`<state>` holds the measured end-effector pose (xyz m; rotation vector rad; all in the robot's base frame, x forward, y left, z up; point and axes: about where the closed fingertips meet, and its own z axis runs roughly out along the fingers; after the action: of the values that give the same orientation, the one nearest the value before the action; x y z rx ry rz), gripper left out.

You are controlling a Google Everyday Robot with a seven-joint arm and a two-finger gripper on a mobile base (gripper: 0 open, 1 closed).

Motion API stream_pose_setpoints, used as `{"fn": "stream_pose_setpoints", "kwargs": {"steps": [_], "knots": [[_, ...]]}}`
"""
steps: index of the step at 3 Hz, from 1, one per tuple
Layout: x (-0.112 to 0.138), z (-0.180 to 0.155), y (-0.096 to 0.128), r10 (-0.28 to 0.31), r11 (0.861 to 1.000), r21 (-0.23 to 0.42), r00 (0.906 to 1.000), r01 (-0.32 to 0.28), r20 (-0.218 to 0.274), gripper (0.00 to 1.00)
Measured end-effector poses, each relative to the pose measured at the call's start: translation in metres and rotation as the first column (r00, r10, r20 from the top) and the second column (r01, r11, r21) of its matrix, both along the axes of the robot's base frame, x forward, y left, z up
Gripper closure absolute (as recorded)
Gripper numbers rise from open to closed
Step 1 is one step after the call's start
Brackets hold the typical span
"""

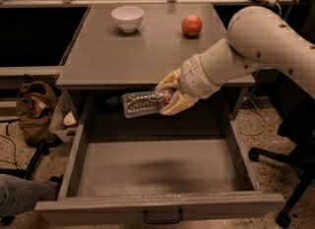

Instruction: Place water bottle into top drawer

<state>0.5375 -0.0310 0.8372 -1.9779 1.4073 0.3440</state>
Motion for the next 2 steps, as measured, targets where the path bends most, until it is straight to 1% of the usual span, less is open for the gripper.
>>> {"fn": "stream_pose_setpoints", "kwargs": {"steps": [1,2], "knots": [[0.004,-0.017,0.014,0.009,0.998,0.064,0.9996,-0.011,0.026,1.00],[0.031,-0.057,0.036,0.029,0.987,0.159,0.9996,-0.027,-0.006,1.00]]}}
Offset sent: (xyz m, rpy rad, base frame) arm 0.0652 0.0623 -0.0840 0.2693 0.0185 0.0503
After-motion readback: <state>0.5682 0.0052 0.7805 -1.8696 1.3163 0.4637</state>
